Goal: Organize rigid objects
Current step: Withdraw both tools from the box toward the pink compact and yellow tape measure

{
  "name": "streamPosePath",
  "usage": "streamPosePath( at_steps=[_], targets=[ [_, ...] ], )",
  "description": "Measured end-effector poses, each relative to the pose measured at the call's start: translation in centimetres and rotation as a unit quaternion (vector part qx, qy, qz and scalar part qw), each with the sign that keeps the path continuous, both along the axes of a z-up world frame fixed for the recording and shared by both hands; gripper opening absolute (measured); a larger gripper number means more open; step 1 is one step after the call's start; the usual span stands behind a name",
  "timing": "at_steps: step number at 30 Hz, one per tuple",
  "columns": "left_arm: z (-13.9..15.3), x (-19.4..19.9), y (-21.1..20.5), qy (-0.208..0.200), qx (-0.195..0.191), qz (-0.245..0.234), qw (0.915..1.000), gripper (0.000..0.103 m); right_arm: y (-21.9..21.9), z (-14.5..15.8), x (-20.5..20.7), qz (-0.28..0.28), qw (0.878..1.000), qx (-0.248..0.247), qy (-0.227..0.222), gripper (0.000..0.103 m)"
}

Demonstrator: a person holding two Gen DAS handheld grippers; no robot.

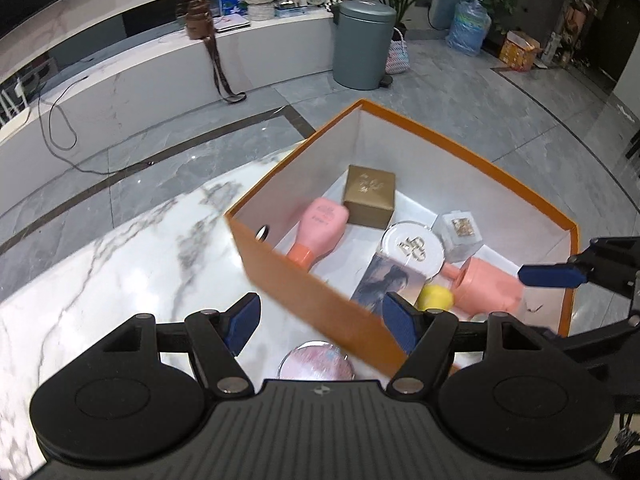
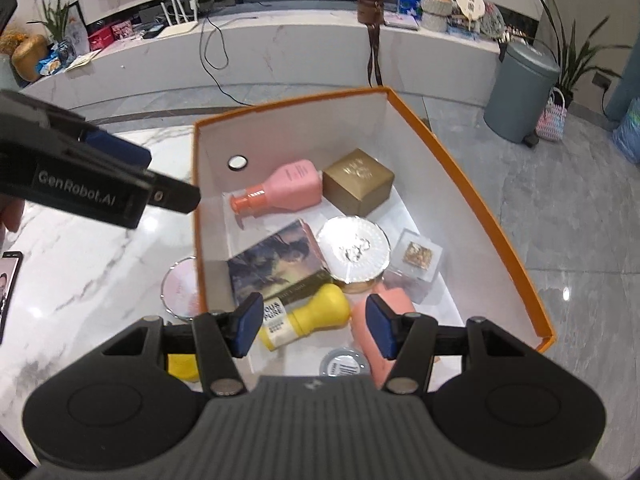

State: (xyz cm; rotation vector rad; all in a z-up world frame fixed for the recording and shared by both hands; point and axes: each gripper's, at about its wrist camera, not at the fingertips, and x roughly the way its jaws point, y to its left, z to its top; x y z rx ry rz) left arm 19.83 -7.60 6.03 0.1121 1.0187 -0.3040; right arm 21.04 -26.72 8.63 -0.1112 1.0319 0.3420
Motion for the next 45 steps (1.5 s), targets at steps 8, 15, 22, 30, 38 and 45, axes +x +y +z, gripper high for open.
streamPosePath(
  at_steps=[8,15,22,30,38,45],
  targets=[
    [-2.5,-3.6,2.6,-0.015,-0.03,0.002,0.9994,0.082,1.4,1.0,-2.6,0.027,0.999,-0.01,-0.039,0.057],
    [-6.1,-6.0,3.9,-0.019,-0.046,0.004,0.9987,0.083,3.7,1.8,-5.7,0.072,0.996,-0.008,-0.06,0.057],
    [-8.3,-6.3,6.2,-0.023,-0.066,0.026,0.9972,0.083,7.1,0.9,-8.5,0.135,0.989,-0.022,-0.056,0.057],
    [-8.7,-5.8,6.7,-0.038,-0.069,0.017,0.9967,0.085,10.8,-3.0,-9.6,0.168,0.984,-0.051,-0.023,0.057],
    [-10.1,-4.9,5.5,-0.032,-0.072,0.01,0.9969,0.086,12.1,-6.9,-10.3,0.126,0.989,-0.071,-0.019,0.066],
    [-10.6,-5.0,4.0,-0.038,-0.061,-0.023,0.9971,0.086,11.9,-7.8,-9.9,0.092,0.994,-0.049,-0.016,0.065]
  ],
)
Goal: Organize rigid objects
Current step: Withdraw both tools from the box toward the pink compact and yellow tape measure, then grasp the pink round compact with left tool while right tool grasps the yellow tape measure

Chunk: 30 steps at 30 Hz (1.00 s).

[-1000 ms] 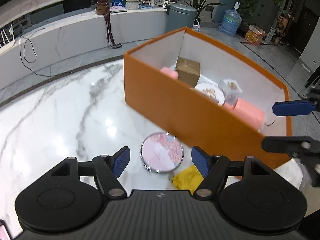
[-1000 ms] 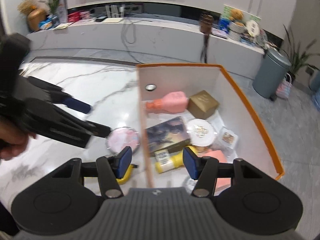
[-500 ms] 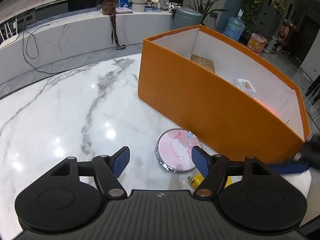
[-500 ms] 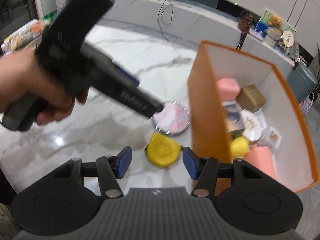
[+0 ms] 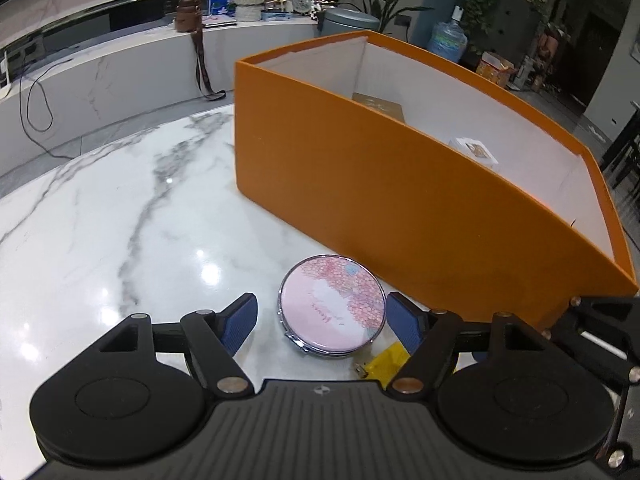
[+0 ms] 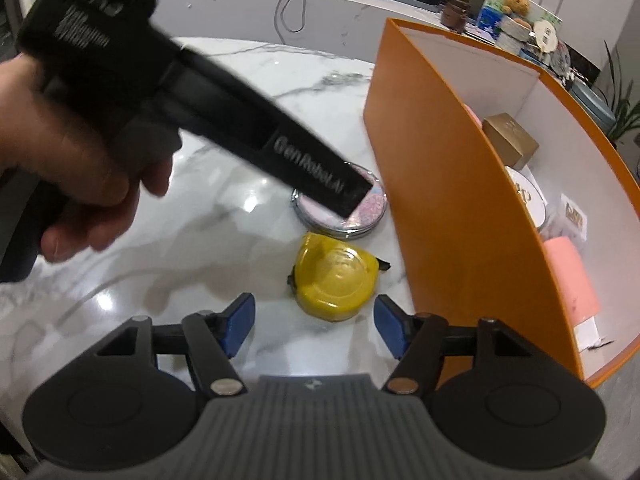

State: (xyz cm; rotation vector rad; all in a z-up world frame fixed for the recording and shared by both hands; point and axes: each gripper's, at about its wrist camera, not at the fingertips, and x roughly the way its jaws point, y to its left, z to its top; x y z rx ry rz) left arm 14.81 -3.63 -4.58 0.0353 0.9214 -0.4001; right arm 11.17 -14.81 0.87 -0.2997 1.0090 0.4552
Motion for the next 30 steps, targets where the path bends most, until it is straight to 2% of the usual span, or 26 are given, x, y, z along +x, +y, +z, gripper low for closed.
streamPosePath(
  at_steps=[9,12,14,26,30],
  targets=[
    [0.1,0.5,0.6,0.002,-0.009,0.015,0.9998,0.086,-0.1,-1.5,1.4,-0.027,0.999,0.017,-0.005,0.062],
    [0.0,0.6,0.7,0.005,-0.011,0.02,0.9997,0.086,0.1,-2.1,1.8,-0.031,0.999,0.011,-0.013,0.056],
    [0.0,0.6,0.7,0.006,-0.013,0.021,0.9997,0.086,0.2,-2.3,2.0,-0.033,0.999,0.013,-0.015,0.056],
    [-1.1,0.9,-0.6,0.008,-0.007,0.004,0.9999,0.086,-1.1,-1.5,-0.3,-0.021,1.0,0.01,0.018,0.056],
    [-1.6,0.9,-1.7,0.012,0.009,-0.015,0.9998,0.089,-1.6,-1.4,-1.2,-0.019,0.999,0.013,0.022,0.056]
  ],
)
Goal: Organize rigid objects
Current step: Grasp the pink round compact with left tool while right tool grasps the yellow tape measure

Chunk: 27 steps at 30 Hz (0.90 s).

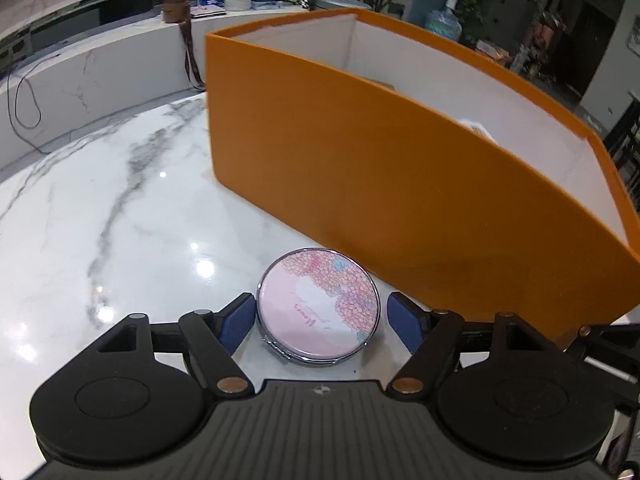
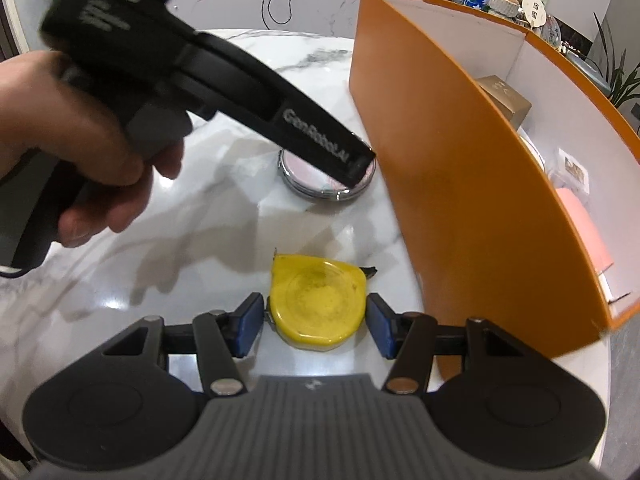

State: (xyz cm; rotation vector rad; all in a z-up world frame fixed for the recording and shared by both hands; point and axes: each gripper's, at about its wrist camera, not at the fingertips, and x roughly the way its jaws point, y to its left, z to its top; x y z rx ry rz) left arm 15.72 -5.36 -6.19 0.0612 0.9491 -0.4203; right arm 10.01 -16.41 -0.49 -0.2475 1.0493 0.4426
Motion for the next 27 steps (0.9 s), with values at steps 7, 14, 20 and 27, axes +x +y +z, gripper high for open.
streamPosePath(
  at_steps=[7,14,20,27],
  targets=[
    [-0.9,-0.3,-1.2,-0.024,0.035,-0.02,0.9989,0.09,-0.5,0.2,-0.1,0.0,1.0,0.006,0.004,0.056],
    [-1.5,-0.9,-2.0,-0.056,0.056,-0.033,0.9963,0.091,-0.9,0.2,0.0,-0.001,1.0,0.006,0.003,0.056],
    [-1.4,-1.0,-1.7,-0.05,0.053,-0.037,0.9967,0.084,-0.7,-0.2,0.1,-0.002,1.0,0.002,0.008,0.056],
    [-1.0,-3.2,0.8,-0.04,0.057,-0.038,0.9968,0.084,-0.1,-0.4,0.5,-0.002,1.0,0.006,0.002,0.056]
  ],
)
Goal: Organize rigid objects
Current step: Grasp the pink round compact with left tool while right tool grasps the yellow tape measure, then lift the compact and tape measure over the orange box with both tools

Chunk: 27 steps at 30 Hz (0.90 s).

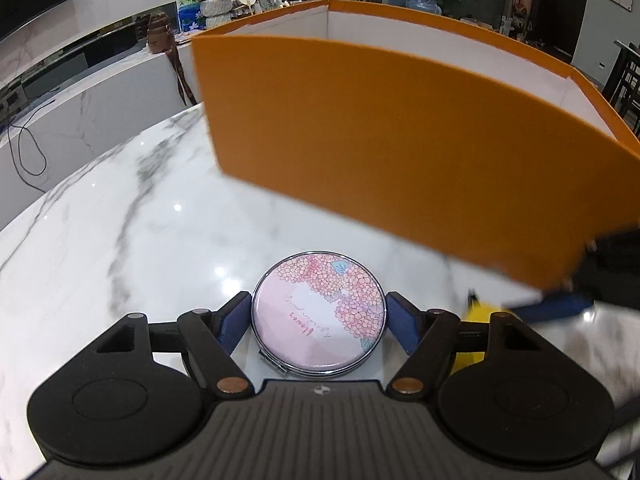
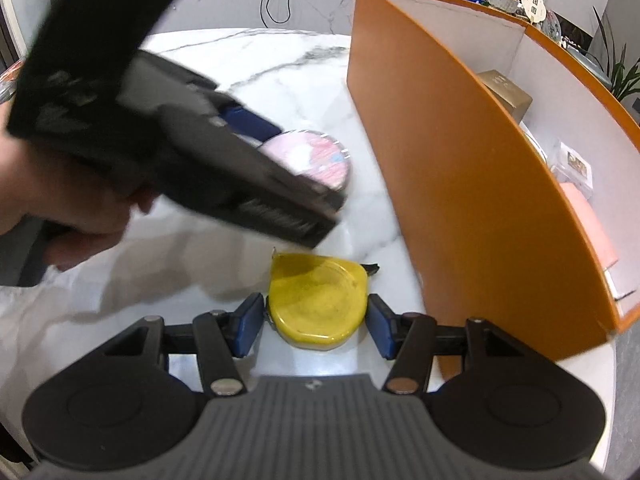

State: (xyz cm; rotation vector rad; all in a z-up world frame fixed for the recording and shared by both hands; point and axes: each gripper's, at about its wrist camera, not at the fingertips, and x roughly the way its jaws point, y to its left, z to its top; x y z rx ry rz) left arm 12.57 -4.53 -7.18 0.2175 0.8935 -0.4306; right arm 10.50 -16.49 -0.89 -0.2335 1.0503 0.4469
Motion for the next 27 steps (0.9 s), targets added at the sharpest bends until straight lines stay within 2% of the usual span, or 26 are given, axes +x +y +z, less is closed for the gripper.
streamPosePath(
  at_steps=[5,10,17,27],
  targets=[
    [0.1,-2.1,3.4,0.01,0.003,0.016,0.9998,0.084,0.3,-0.1,0.3,0.001,1.0,0.002,-0.01,0.055],
    [0.2,-4.1,5.5,0.003,-0.001,0.025,0.9997,0.084,0.8,-0.2,0.5,-0.001,1.0,-0.001,-0.019,0.056],
    [-0.1,-5.4,6.1,-0.018,-0.01,0.031,0.9993,0.086,1.4,-0.2,1.1,-0.001,1.0,-0.004,-0.023,0.056],
    [0.3,-5.4,6.1,-0.013,-0.004,0.044,0.999,0.083,1.7,0.2,0.6,0.003,1.0,-0.01,-0.015,0.055]
  ],
)
